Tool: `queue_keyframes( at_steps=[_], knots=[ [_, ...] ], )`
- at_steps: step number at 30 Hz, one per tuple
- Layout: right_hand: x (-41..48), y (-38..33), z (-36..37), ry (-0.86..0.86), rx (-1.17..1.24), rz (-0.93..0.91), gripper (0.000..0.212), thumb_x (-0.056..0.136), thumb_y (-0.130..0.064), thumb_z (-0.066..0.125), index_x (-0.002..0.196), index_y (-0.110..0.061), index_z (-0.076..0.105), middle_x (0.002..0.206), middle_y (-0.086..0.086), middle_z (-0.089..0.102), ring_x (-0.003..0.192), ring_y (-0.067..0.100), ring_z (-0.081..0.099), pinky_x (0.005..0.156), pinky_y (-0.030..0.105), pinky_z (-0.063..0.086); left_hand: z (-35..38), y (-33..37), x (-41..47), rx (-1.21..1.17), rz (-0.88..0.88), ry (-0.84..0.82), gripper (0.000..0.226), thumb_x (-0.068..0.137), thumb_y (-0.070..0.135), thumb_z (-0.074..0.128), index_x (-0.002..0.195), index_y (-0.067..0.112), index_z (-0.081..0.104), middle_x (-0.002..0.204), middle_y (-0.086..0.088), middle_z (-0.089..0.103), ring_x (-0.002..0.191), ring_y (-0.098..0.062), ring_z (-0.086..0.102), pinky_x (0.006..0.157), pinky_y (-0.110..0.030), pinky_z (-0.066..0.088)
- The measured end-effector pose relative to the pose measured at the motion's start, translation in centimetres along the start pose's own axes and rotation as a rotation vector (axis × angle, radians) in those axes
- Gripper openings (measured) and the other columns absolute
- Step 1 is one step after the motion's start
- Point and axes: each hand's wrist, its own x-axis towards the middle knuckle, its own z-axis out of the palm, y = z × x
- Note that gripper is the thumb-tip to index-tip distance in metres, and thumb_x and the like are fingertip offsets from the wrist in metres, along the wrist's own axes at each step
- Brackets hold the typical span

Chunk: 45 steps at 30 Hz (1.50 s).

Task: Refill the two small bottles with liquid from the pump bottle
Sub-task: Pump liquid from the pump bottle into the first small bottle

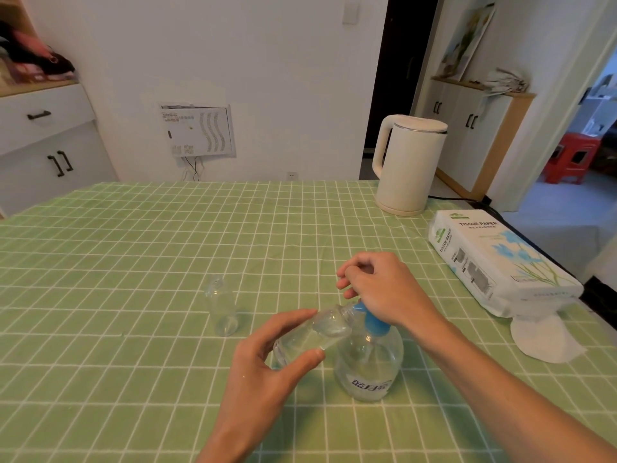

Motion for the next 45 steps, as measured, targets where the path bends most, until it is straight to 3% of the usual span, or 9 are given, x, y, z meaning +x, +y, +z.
queue_keyframes(
  at_steps=[5,10,14,18,25,29,32,35,45],
  knots=[
    [0.2,-0.7,-0.6,-0.002,-0.074,-0.046,0.022,0.105,-0.023,0.06,0.089,-0.025,0.076,0.089,0.002,0.084,0.085,0.023,0.081,0.084,0.045,0.067,-0.3,-0.1,0.1,-0.001,0.026,0.008,0.045,0.077,0.032,0.085,0.119,0.044,0.075,0.122,0.016,0.077,0.121,-0.006,0.07,0.101,-0.026,0.054],
    [0.5,0.0,-0.4,-0.005,0.046,-0.015,0.03,0.106,-0.017,0.058,0.085,-0.027,0.076,0.083,-0.007,0.081,0.077,0.007,0.079,0.066,0.022,0.06,-0.3,-0.2,0.2,0.001,0.034,0.005,0.045,0.076,0.034,0.085,0.118,0.045,0.075,0.122,0.017,0.077,0.121,-0.005,0.07,0.1,-0.012,0.05],
    [0.5,0.9,0.3,-0.011,0.059,0.006,0.035,0.107,-0.015,0.055,0.083,-0.028,0.076,0.083,-0.006,0.082,0.071,0.004,0.076,0.058,0.016,0.054,-0.2,-0.6,0.2,-0.001,0.017,0.001,0.045,0.076,0.035,0.085,0.119,0.044,0.075,0.123,0.016,0.077,0.122,-0.006,0.07,0.102,-0.018,0.052],
    [0.5,1.0,0.5,0.001,0.06,0.008,0.035,0.107,-0.016,0.056,0.082,-0.03,0.076,0.082,-0.007,0.081,0.071,0.003,0.076,0.061,0.017,0.054,0.0,-0.5,0.0,-0.004,0.003,0.004,0.045,0.076,0.037,0.084,0.119,0.045,0.075,0.124,0.018,0.077,0.124,-0.005,0.068,0.105,-0.031,0.048],
    [0.2,0.3,-0.1,-0.005,-0.011,-0.014,0.027,0.107,-0.025,0.059,0.087,-0.028,0.076,0.083,-0.004,0.083,0.075,0.007,0.079,0.074,0.03,0.062,-0.2,0.0,0.1,-0.011,0.013,0.003,0.045,0.075,0.036,0.084,0.117,0.045,0.075,0.122,0.018,0.077,0.121,-0.004,0.07,0.1,-0.011,0.049],
    [0.6,-0.2,-0.4,0.029,-0.076,-0.042,0.023,0.106,-0.027,0.061,0.089,-0.024,0.077,0.086,0.001,0.084,0.08,0.02,0.081,0.08,0.041,0.066,-0.4,0.1,0.2,-0.023,0.02,0.009,0.044,0.075,0.035,0.084,0.117,0.045,0.075,0.121,0.016,0.078,0.121,-0.006,0.07,0.099,-0.016,0.052],
    [0.6,0.0,-0.3,0.023,-0.027,-0.011,0.026,0.107,-0.026,0.06,0.088,-0.026,0.078,0.082,-0.007,0.083,0.075,0.005,0.079,0.073,0.031,0.063,-0.3,0.1,0.1,-0.017,0.023,0.013,0.044,0.075,0.036,0.084,0.117,0.045,0.075,0.121,0.017,0.078,0.12,-0.006,0.07,0.101,-0.025,0.051],
    [0.5,0.3,-0.1,0.016,0.021,0.003,0.029,0.107,-0.022,0.058,0.086,-0.028,0.077,0.083,-0.007,0.082,0.075,0.005,0.079,0.066,0.02,0.056,-0.3,-0.1,0.1,-0.009,0.017,0.018,0.045,0.074,0.037,0.085,0.117,0.046,0.075,0.122,0.019,0.077,0.121,-0.004,0.07,0.1,-0.02,0.054],
    [0.4,0.8,0.4,-0.002,0.027,0.016,0.033,0.109,-0.019,0.056,0.083,-0.03,0.074,0.083,-0.007,0.081,0.072,0.005,0.077,0.066,0.02,0.056,-0.2,-0.2,0.0,-0.003,0.011,0.009,0.044,0.075,0.037,0.084,0.117,0.044,0.075,0.122,0.019,0.077,0.121,-0.002,0.069,0.098,-0.01,0.05]
  ],
)
